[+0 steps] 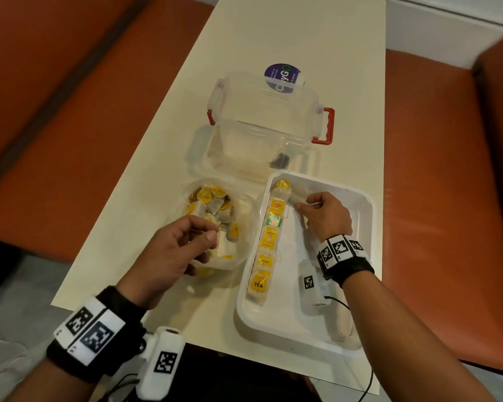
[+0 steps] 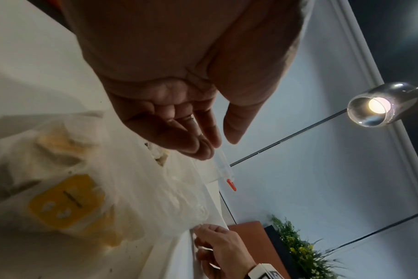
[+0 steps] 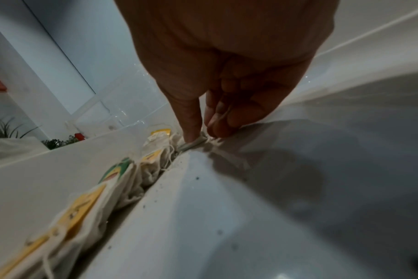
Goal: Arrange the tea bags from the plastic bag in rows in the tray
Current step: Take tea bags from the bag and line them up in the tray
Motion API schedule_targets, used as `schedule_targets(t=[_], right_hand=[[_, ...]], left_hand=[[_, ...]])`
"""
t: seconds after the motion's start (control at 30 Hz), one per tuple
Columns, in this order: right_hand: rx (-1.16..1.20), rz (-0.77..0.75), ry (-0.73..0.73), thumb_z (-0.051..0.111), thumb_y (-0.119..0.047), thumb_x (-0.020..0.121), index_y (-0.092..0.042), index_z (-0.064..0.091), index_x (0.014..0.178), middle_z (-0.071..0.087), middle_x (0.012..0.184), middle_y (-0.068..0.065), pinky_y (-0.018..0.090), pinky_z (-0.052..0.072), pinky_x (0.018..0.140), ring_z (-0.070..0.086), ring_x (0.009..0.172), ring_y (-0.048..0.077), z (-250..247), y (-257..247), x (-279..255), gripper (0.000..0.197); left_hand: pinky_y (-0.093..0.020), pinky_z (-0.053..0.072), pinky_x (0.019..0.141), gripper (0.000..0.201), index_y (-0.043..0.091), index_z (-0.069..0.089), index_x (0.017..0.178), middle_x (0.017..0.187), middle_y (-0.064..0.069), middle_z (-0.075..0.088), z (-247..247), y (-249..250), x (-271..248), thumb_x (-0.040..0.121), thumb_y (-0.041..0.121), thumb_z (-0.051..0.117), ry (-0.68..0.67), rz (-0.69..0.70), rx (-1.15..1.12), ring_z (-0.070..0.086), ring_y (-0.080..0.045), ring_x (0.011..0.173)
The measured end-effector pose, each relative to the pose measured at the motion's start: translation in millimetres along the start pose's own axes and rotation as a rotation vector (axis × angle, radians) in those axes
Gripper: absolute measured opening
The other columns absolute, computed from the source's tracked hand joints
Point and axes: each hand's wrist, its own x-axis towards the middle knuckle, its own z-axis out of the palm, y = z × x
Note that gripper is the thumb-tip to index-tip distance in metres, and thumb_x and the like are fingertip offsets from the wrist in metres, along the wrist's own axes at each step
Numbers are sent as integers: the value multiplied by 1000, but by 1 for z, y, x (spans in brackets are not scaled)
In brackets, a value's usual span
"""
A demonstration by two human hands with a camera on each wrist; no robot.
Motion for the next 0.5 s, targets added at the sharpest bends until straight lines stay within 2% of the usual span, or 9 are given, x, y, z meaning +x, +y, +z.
schedule_targets(t=[0.13, 0.23, 0.3, 0.4, 0.5], right_hand=[[8, 6, 9, 73, -56, 79, -34, 62, 99, 70, 90, -10, 33, 53, 73, 69, 81, 18, -4, -6, -5, 32], [28, -8, 27, 69, -56, 84, -31, 57, 102, 69, 83, -10, 33, 50, 71, 68, 78, 16, -14, -13, -22, 34], [51, -70, 29, 67, -51, 88, -29, 57, 100, 68, 76, -10, 34, 48, 70, 66, 78, 16, -18, -19, -41, 28], [5, -179, -125, 67, -55, 86, -30, 62, 86, 68, 73, -9, 33, 48, 67, 64, 73, 11, -18, -37, -76, 26], [-147, -234, -229, 60, -72, 81, -29, 60, 77, 65, 71, -12, 33, 47, 66, 61, 72, 8, -10, -56, -99, 43]], left_hand=[[-25, 50, 59, 9, 26, 73, 99, 83, 4, 69, -11, 3, 13, 94, 22, 67, 18, 108, 231, 63, -8, 70], [-23, 51, 68, 11, 32, 72, 102, 88, 13, 71, -13, 4, 25, 92, 29, 68, 33, 193, 554, 64, -2, 75], [-25, 51, 74, 16, 33, 71, 107, 94, 15, 71, -9, 5, 35, 92, 28, 66, 15, 212, 733, 64, -2, 81], [-28, 51, 82, 24, 30, 69, 115, 106, 12, 70, 2, 2, 51, 92, 30, 66, -65, 215, 947, 64, -8, 92], [-29, 49, 84, 30, 30, 64, 121, 115, 10, 68, 14, 1, 68, 91, 34, 65, -103, 202, 1100, 63, -14, 104]])
